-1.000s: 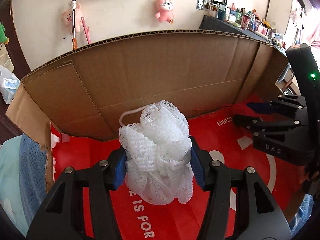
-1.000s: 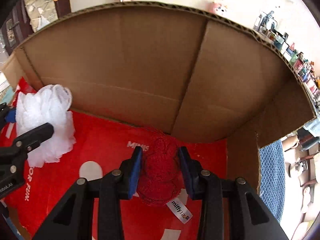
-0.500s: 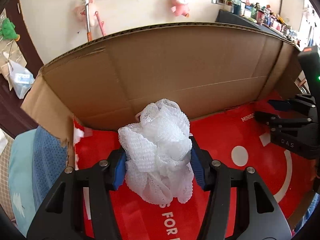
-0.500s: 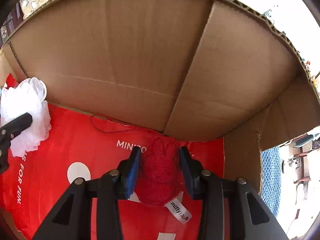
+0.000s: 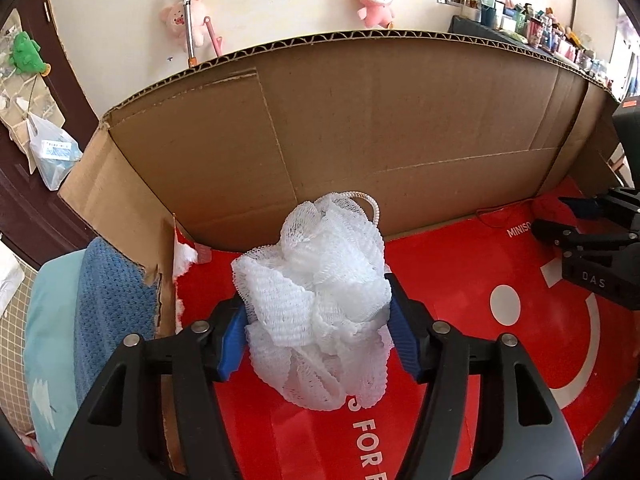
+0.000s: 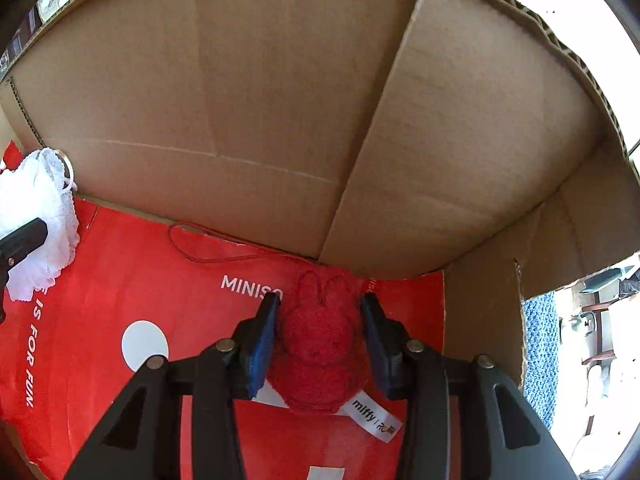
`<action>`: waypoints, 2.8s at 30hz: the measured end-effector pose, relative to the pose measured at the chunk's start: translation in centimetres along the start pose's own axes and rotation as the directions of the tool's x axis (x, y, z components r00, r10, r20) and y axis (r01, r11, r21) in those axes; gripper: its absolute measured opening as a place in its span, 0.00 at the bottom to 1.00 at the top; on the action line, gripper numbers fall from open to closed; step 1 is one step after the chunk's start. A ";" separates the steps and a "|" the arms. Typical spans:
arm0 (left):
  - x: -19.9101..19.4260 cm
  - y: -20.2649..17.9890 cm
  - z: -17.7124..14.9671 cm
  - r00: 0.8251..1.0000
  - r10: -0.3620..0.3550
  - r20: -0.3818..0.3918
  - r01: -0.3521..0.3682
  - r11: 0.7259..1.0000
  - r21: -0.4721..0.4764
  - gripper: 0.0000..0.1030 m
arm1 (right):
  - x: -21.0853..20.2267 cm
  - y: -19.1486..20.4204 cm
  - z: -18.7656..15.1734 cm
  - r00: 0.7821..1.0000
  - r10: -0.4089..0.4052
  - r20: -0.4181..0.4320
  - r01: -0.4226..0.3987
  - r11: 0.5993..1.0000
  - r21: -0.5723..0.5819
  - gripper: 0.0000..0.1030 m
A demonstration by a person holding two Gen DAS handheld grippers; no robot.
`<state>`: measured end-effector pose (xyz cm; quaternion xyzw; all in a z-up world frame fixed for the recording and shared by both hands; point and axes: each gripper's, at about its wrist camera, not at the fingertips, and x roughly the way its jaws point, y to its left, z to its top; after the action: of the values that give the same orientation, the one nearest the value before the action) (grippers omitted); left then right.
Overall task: Organize soft objects
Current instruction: 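Carry the white puff and red bunny into the box and release both, then lift both tools out of the box back toward the remaining items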
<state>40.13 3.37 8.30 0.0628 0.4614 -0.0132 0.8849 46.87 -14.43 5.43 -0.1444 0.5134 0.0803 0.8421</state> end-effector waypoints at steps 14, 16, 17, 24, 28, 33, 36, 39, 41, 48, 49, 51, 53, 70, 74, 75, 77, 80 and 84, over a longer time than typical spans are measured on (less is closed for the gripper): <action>-0.2 0.2 -0.1 0.999 -0.040 0.017 0.040 0.999 0.001 0.68 | -1.0 0.9 -0.2 1.000 0.000 0.004 0.000 1.000 -0.007 0.47; -0.4 0.1 0.0 0.999 -0.046 0.019 0.046 0.999 -0.003 0.72 | -1.0 1.1 -0.3 1.000 0.007 0.006 -0.007 1.000 -0.011 0.50; -0.4 0.1 -0.1 0.999 -0.049 0.020 0.049 0.999 -0.004 0.73 | -1.1 1.2 -0.3 1.000 0.009 0.006 -0.009 1.000 -0.013 0.51; -1.4 0.3 -0.1 0.996 -0.065 0.053 0.066 0.998 -0.015 0.75 | -2.3 2.0 -0.2 0.999 0.015 0.029 -0.015 1.000 -0.016 0.57; -2.1 0.4 -0.1 0.995 -0.076 0.069 0.078 0.997 -0.019 0.76 | -3.6 2.6 -0.7 0.998 0.022 0.052 -0.022 1.000 -0.013 0.62; -3.5 0.4 -0.2 0.991 -0.088 0.099 0.091 0.996 -0.025 0.77 | -6.0 2.8 -1.7 0.995 0.006 0.102 -0.004 1.000 -0.020 0.78; -4.6 0.4 -0.4 0.989 -0.091 0.120 0.095 0.995 -0.028 0.77 | -7.8 2.8 -2.2 0.992 0.017 0.127 -0.016 1.000 -0.009 0.78; -6.0 0.6 -0.7 0.985 -0.093 0.148 0.099 0.994 -0.035 0.80 | -9.7 2.6 -2.9 0.986 0.022 0.163 -0.023 1.000 0.001 0.79; -7.1 0.7 -0.9 0.980 -0.103 0.169 0.112 0.993 -0.044 0.86 | -10.8 2.2 -3.8 0.981 0.018 0.192 -0.019 1.000 0.003 0.80; -11.6 0.7 -2.1 0.959 -0.108 0.263 0.124 0.991 -0.044 0.88 | -15.2 1.0 -5.6 0.955 0.021 0.297 -0.029 0.999 0.020 0.86; -12.6 0.7 -2.5 0.952 -0.113 0.284 0.130 0.991 -0.041 0.91 | -16.3 0.9 -6.3 0.946 0.025 0.322 -0.035 0.999 0.024 0.89; -14.1 0.6 -3.3 0.940 -0.119 0.318 0.139 0.989 -0.042 0.92 | -17.9 0.6 -7.3 0.932 0.029 0.361 -0.042 0.999 0.027 0.91; -15.7 0.5 -4.2 0.926 -0.123 0.356 0.147 0.988 -0.042 0.93 | -19.2 0.1 -7.9 0.918 0.035 0.396 -0.051 0.998 0.031 0.92; -26.5 -2.1 -15.2 0.796 -0.123 0.593 0.159 0.987 -0.008 1.00 | -30.1 2.9 -21.8 0.743 0.020 0.669 -0.047 0.999 0.023 1.00; -28.3 -3.1 -19.0 0.744 -0.119 0.657 0.147 0.989 0.013 1.00 | -30.6 3.2 -25.3 0.715 0.024 0.699 -0.066 0.997 0.034 1.00; -28.5 -3.3 -19.7 0.736 -0.113 0.668 0.142 0.990 0.010 1.00 | -30.6 3.3 -26.1 0.710 0.018 0.704 -0.062 0.997 0.037 1.00; -28.8 -3.5 -21.4 0.723 -0.121 0.680 0.167 0.986 -0.002 1.00 | -30.3 3.5 -27.9 0.700 -0.007 0.714 -0.052 0.997 0.061 1.00; -28.4 -3.8 -23.1 0.723 -0.119 0.681 0.182 0.983 -0.022 1.00 | -29.8 3.7 -30.5 0.685 -0.016 0.729 -0.068 0.994 0.085 1.00; -27.5 -4.8 -25.1 0.729 -0.077 0.680 0.140 0.989 -0.038 1.00 | -29.0 4.3 -33.4 0.663 -0.044 0.747 -0.055 0.993 0.107 1.00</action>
<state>3.50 0.76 16.17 -0.0118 0.1111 -0.0670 0.9915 4.21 -20.89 16.12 -0.0461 0.1268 0.1039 0.9854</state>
